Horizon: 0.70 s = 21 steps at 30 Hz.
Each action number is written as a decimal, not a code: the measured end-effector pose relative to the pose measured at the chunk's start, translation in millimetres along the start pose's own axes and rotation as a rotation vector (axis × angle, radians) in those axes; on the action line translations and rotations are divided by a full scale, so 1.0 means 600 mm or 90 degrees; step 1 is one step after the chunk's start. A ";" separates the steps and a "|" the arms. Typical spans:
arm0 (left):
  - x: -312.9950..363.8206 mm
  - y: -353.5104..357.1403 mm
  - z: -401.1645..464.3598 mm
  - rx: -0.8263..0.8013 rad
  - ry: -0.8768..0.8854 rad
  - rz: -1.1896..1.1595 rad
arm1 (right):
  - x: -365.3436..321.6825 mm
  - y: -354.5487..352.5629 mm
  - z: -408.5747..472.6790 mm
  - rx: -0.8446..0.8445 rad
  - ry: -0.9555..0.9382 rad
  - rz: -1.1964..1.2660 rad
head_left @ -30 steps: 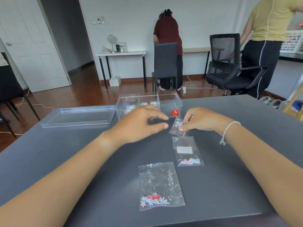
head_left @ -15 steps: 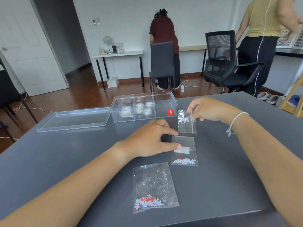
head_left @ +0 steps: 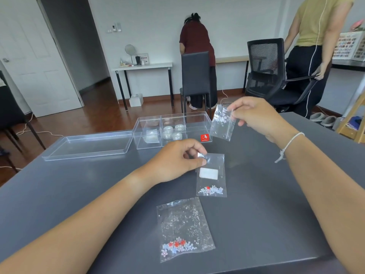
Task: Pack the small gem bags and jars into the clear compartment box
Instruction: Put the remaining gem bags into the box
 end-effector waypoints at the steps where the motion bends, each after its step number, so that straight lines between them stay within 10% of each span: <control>1: 0.001 -0.005 0.000 0.014 0.007 -0.019 | -0.003 0.000 0.003 0.019 -0.016 0.020; 14: 0.002 -0.070 -0.013 0.187 0.035 -0.136 | -0.015 0.026 0.083 0.200 -0.116 0.047; 21: 0.000 -0.090 -0.015 0.248 0.050 -0.159 | 0.000 0.074 0.095 0.055 -0.083 -0.064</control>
Point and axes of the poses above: each hand's wrist, its own z-axis towards the middle knuckle, its own y-axis out of the palm, x = y × z, the point moved 7 cm from there along z, towards the middle knuckle, and after that the axes turned 11 degrees about -x, right-handed, at the moved point
